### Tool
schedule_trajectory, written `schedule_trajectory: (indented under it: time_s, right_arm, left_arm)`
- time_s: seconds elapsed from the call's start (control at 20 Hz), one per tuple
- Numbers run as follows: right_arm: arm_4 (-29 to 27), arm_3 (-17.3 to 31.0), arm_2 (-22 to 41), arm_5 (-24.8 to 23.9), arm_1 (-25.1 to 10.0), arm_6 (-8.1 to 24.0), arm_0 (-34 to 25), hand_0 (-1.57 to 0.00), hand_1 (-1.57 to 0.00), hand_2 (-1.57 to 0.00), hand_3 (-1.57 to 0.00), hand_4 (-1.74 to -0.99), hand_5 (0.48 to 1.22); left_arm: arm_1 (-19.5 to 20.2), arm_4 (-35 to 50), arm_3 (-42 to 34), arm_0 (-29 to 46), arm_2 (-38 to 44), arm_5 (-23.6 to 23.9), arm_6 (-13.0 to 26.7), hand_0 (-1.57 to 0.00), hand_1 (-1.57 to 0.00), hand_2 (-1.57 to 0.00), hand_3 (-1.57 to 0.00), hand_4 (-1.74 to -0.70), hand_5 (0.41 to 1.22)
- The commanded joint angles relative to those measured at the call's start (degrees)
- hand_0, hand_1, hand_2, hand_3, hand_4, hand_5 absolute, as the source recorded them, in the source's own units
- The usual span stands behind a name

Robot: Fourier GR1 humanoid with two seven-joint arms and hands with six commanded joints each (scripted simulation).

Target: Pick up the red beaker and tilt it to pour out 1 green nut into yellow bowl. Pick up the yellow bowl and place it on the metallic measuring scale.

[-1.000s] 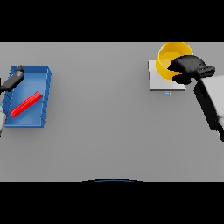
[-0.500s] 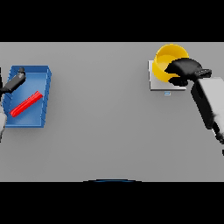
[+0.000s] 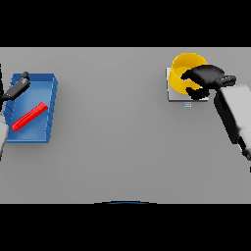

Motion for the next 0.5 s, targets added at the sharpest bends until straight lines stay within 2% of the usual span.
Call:
schedule_trajectory:
  time_s: [0.0, 0.2, 0.25, 0.45]
  right_arm:
    - [0.2, 0.4, 0.1, -0.3, -0.1, -0.7, 0.1, -0.21, -0.18, -0.24, -0.43, -1.552, 0.876]
    - [-0.3, 1.4, -0.5, -1.6, 0.0, -1.8, 0.6, -0.08, -0.07, -0.1, -0.3, -1.53, 0.809]
    - [-0.4, 1.9, -0.7, -1.3, 0.3, -1.1, 0.0, -0.07, -0.06, -0.08, -0.27, -1.523, 0.798]
    - [-0.4, 2.7, -0.9, -0.1, 0.5, 0.7, -0.4, -0.03, -0.02, -0.03, -0.17, -1.491, 0.752]
  left_arm:
    - [0.1, -0.2, 1.0, 0.1, 0.1, 0.3, -0.9, 0.0, 0.0, 0.0, 0.0, -0.72, 0.664]
    - [0.1, 0.0, 0.7, 0.7, 0.1, 0.5, -2.2, 0.0, 0.0, 0.0, 0.0, -0.73, 0.665]
    - [-0.1, -0.4, 0.9, 0.1, -0.2, 0.5, -1.3, 0.0, 0.0, 0.0, 0.0, -0.72, 0.664]
    - [0.2, -0.6, 0.6, 0.3, -0.2, 0.6, -1.5, 0.0, 0.0, 0.0, 0.0, -0.72, 0.665]
